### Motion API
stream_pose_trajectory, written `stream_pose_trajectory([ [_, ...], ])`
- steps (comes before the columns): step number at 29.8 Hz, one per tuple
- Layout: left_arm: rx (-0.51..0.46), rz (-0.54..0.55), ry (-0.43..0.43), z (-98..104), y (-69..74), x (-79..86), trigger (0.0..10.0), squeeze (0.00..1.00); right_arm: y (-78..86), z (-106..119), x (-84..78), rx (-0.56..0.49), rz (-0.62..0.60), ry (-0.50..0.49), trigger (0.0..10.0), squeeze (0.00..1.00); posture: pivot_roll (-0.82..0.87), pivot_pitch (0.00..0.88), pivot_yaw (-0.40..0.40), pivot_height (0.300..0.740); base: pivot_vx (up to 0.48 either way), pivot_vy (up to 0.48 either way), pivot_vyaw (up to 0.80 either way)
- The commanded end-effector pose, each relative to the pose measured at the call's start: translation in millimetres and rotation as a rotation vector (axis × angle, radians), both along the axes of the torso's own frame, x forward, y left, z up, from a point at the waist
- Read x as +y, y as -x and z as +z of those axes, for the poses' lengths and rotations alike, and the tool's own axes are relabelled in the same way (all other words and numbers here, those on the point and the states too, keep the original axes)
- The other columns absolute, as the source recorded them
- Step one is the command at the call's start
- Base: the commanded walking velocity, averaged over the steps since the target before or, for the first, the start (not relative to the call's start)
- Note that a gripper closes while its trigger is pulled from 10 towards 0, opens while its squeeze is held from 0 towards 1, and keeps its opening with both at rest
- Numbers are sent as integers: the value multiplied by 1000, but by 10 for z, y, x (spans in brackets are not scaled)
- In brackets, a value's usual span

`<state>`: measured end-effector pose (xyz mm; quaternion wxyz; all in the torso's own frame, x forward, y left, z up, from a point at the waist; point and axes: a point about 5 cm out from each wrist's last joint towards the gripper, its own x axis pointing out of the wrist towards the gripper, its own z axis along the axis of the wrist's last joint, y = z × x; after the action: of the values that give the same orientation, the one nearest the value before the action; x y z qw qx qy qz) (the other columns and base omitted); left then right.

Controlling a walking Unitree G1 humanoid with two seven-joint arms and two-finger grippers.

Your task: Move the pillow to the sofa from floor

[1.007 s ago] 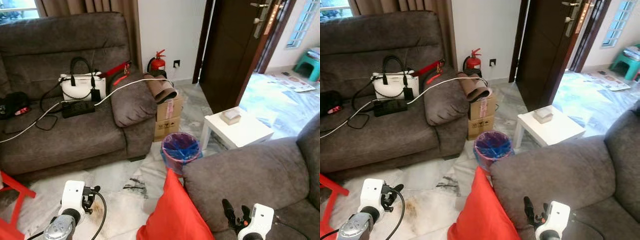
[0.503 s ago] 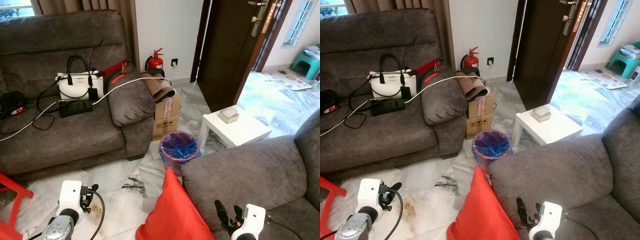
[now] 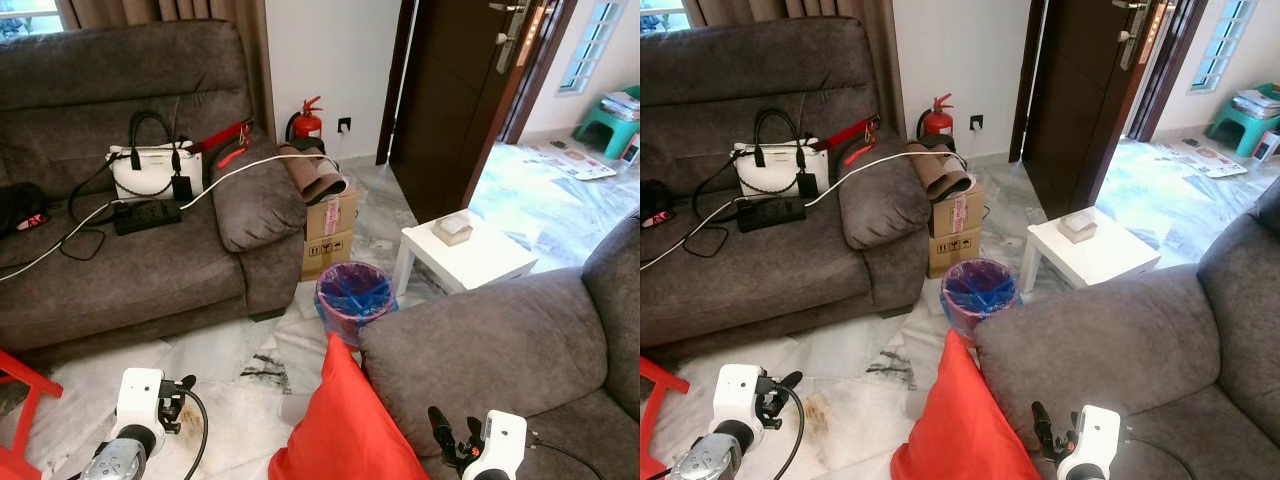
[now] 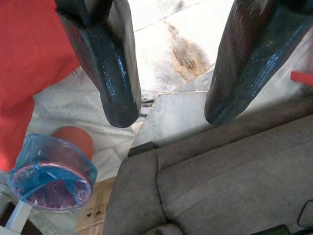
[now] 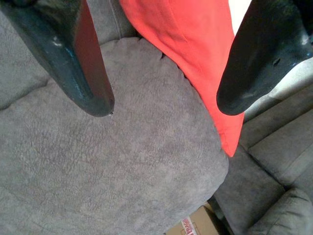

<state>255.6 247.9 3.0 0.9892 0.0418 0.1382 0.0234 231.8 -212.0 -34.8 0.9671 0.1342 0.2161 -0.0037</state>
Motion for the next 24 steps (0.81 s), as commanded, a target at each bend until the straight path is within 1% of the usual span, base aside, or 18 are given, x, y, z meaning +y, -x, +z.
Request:
stream_pose_trajectory([
  [1, 10, -3, -11, -26, 48, 22, 10000, 0, 17, -23, 13, 20, 4, 3, 10000, 0, 91, 71, -25, 695, 0, 0, 0],
  [4, 9, 1, -13, -21, 49, 40, 10000, 0, 33, -53, 30, 52, 15, 11, 10000, 0, 91, 69, -24, 695, 0, 0, 0],
  [7, 7, -5, -13, -17, 49, 37, 10000, 0, 39, -50, 30, 43, 18, 11, 10000, 0, 92, 65, -24, 665, 0, 0, 0],
  [10, 6, -4, -11, -14, 45, 36, 10000, 0, 32, -31, 13, 19, 1, -2, 10000, 0, 93, 64, -25, 665, 0, 0, 0],
  [24, 13, -10, -6, -25, 47, 22, 10000, 0, 36, -41, 23, 32, 21, 6, 10000, 0, 90, 58, -25, 665, 0, 0, 0],
])
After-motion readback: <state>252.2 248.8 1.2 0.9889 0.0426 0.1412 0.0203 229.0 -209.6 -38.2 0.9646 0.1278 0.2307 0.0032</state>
